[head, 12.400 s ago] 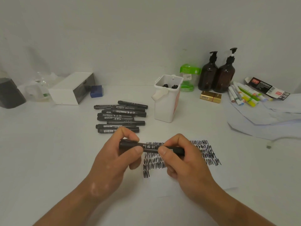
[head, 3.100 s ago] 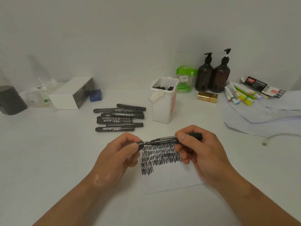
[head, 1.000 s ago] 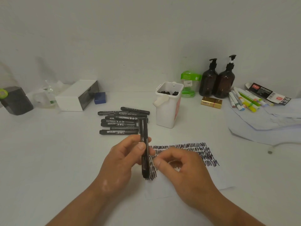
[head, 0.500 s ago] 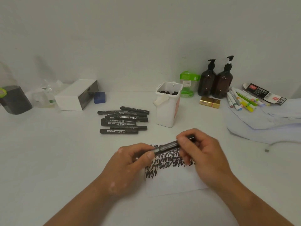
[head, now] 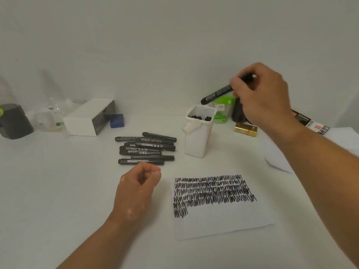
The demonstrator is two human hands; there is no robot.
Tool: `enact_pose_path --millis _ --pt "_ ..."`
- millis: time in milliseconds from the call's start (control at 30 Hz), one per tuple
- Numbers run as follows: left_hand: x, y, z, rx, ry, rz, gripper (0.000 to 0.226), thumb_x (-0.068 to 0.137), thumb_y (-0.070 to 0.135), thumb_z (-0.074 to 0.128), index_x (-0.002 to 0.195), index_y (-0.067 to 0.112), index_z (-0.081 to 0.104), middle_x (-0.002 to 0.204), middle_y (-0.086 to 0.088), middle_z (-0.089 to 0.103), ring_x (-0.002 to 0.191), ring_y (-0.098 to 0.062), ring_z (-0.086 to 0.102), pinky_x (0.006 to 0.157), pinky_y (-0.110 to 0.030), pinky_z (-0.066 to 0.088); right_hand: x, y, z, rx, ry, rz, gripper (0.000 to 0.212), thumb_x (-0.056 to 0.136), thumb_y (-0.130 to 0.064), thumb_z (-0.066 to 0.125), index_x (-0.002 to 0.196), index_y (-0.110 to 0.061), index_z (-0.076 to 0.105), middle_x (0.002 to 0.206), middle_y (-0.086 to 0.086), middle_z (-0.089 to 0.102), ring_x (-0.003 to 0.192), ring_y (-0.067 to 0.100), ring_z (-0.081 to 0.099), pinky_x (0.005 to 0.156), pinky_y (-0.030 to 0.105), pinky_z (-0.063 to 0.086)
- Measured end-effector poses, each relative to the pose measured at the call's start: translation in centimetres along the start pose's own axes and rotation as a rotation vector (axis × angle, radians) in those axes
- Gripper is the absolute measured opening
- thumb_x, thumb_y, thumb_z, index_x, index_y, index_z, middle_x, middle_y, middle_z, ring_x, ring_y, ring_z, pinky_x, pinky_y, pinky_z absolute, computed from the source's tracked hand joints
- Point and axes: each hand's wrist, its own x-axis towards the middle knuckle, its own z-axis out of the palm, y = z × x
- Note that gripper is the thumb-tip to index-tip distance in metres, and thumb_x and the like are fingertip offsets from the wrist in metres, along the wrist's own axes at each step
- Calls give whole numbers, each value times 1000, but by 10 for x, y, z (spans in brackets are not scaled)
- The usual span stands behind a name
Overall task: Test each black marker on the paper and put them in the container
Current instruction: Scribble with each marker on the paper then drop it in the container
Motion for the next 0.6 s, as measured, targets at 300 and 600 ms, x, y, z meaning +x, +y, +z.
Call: enact_pose_path --millis 300,600 --pt "1 -4 0 24 4 -11 11 75 35 66 83 29 70 56 13 52 52 -12 44 56 -32 38 47 6 83 -456 -400 -68 15 92 -29 64 101 -19 71 105 4 71 101 28 63 87 38 55" --pt "3 -3 3 32 -2 -23 9 75 34 65 82 30 69 55 13 50 52 -10 45 57 -33 39 42 26 125 -651 -570 11 27 93 -28 56 112 -11 64 121 13 66 107 33 60 82 36 52"
